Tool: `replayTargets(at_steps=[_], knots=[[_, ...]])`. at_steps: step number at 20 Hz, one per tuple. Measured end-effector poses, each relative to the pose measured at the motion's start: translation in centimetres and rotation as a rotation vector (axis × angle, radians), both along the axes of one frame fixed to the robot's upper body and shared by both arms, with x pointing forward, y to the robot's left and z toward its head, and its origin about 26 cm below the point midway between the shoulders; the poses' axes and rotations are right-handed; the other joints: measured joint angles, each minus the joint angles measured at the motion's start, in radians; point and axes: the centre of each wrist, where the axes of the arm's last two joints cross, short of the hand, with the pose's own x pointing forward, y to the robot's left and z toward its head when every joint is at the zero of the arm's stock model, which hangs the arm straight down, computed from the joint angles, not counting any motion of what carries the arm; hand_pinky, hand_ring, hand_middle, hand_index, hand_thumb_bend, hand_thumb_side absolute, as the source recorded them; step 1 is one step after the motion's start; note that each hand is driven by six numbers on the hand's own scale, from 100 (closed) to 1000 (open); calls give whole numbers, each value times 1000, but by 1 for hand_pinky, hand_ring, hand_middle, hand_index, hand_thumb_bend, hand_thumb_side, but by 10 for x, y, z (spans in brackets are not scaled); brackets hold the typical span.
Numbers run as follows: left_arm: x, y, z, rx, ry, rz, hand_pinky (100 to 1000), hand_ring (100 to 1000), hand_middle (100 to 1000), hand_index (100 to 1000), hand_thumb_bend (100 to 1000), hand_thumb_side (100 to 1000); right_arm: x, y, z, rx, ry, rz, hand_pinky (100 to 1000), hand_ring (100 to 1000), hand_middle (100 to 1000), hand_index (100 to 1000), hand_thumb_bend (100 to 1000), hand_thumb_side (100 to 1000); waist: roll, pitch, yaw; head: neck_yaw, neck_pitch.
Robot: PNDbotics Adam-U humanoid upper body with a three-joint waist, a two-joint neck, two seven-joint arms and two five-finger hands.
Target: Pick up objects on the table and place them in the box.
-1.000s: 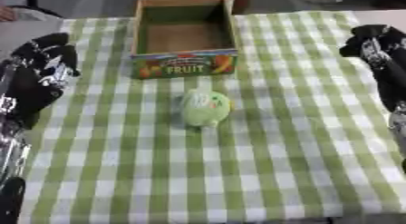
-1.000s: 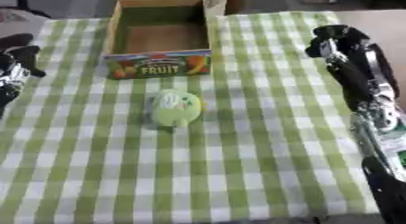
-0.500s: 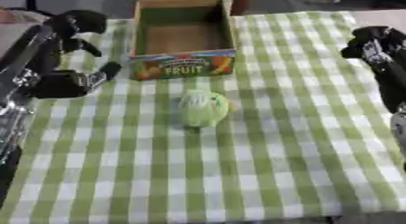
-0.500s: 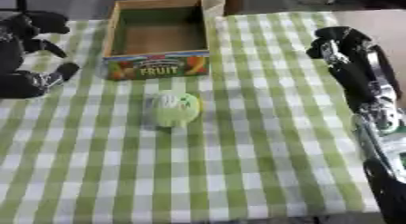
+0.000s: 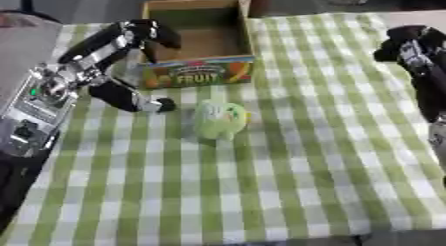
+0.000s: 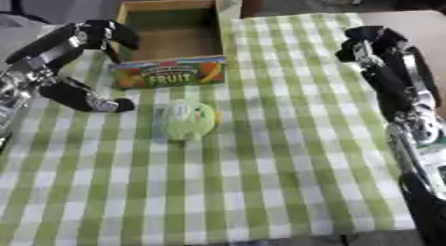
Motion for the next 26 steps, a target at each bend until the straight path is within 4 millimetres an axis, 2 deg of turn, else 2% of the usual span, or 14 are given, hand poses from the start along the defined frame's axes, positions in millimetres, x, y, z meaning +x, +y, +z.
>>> replayTargets(at_steps=[10,19,23,25,26], knots=[[25,-31,-36,126,70,-47,620,800,781,774,701,100,0,2,3,-2,-6,9,658,593,536,669,100,471,-5,-5,-7,0,-4],[34,-49,-63,183,96,-62,608,784,766,771,691,100,1,5,3,2,-8,20,658,593,536,669,100,476,-6,-5,-10,0,-10],[36,-52,-72,203,111,-59,594,761,736,755,653,100,1,6,3,2,-8,21,657,593,536,668,100,477,-6,-5,-11,0,-10],[37,-52,-75,207,118,-56,582,744,712,743,585,107,1,6,2,2,-8,21,657,593,536,668,100,478,-6,-5,-11,0,-10],[37,-53,-77,206,122,-54,569,721,689,730,514,123,1,6,2,2,-8,21,657,593,536,668,100,478,-7,-5,-11,0,-10]])
